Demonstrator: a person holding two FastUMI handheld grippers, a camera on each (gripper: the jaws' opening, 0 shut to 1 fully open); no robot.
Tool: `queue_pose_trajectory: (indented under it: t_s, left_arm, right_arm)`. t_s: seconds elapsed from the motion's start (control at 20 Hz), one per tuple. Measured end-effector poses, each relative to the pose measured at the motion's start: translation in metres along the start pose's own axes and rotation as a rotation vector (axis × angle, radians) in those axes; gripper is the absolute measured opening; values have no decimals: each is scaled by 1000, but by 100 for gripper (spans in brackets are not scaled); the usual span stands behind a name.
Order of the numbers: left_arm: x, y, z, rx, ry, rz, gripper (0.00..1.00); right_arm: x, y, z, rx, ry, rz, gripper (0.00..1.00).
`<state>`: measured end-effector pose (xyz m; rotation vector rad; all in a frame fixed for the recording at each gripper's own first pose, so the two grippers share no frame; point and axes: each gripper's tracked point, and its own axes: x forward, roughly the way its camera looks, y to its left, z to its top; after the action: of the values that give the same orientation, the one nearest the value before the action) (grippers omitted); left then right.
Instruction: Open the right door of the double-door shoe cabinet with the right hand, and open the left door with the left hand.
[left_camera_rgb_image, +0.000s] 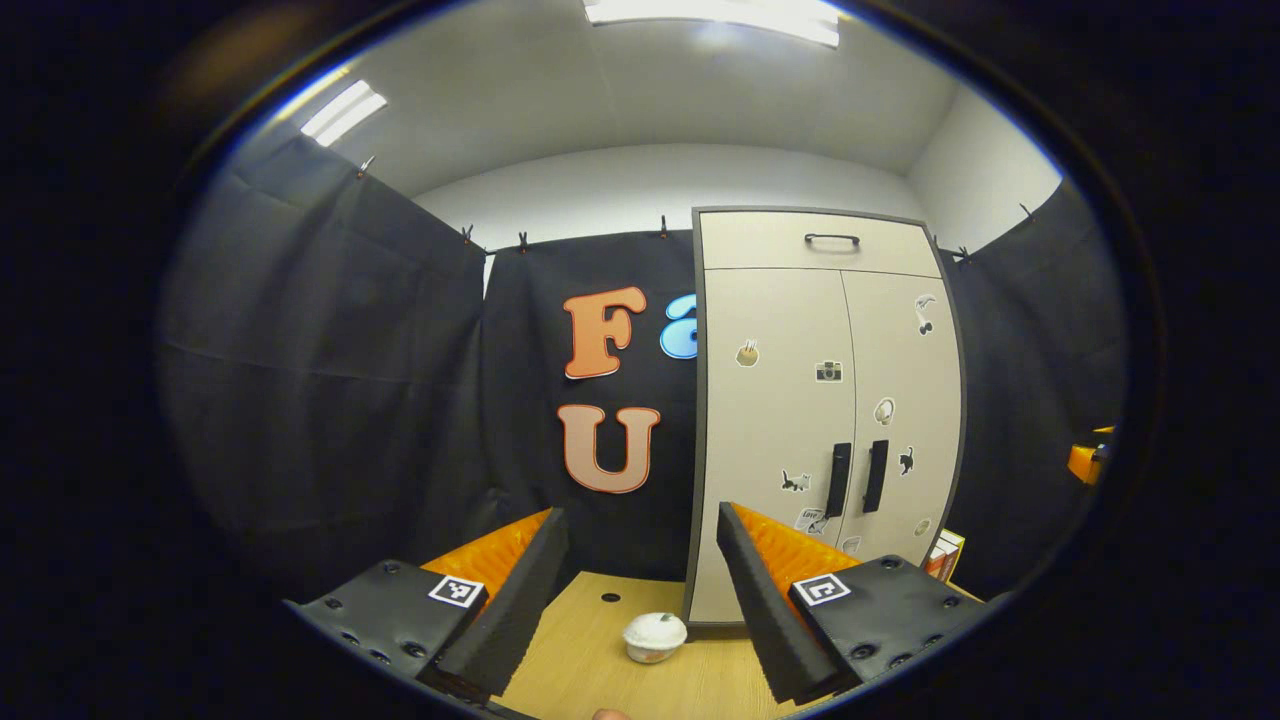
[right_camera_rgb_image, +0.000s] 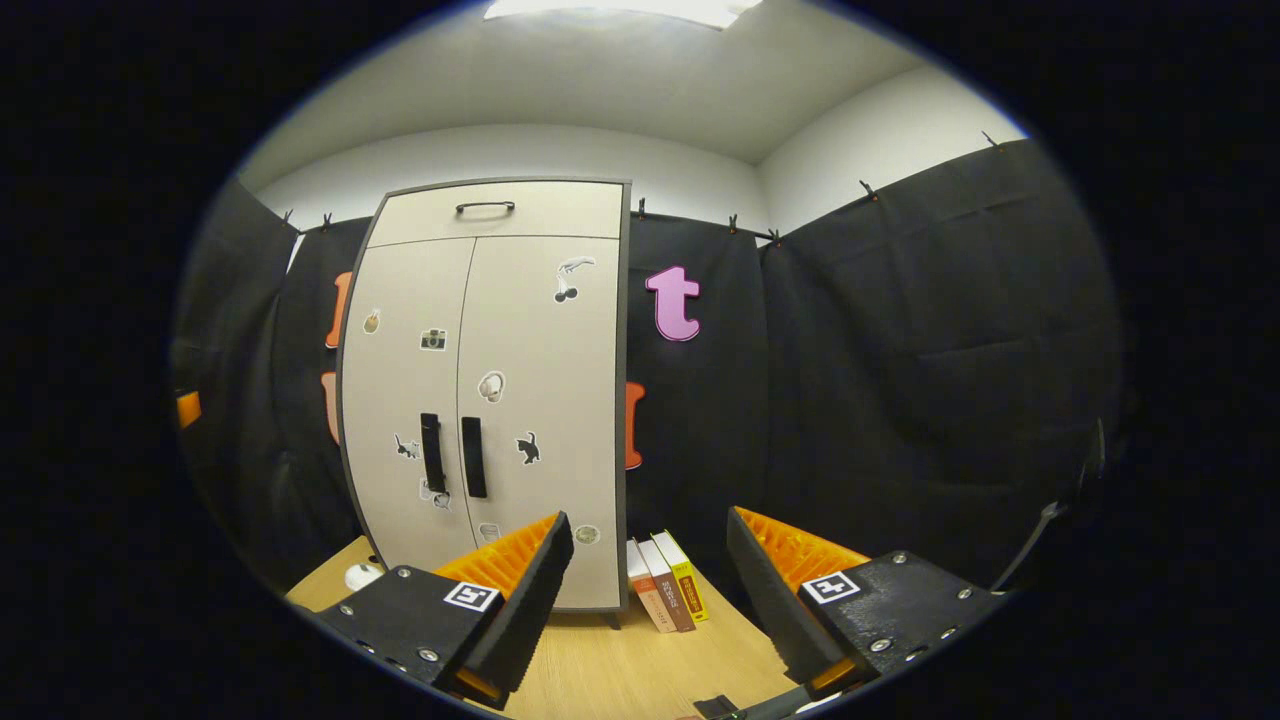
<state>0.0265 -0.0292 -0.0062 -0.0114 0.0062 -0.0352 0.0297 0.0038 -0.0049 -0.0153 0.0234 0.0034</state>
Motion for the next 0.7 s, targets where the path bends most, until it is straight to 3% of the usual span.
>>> queue_pose_trajectory:
  t_s: [0.7]
  left_arm:
    - [-9,21,-7,7,13,44,96]
  right_arm:
    - [63,87,-22,2,25,105,94]
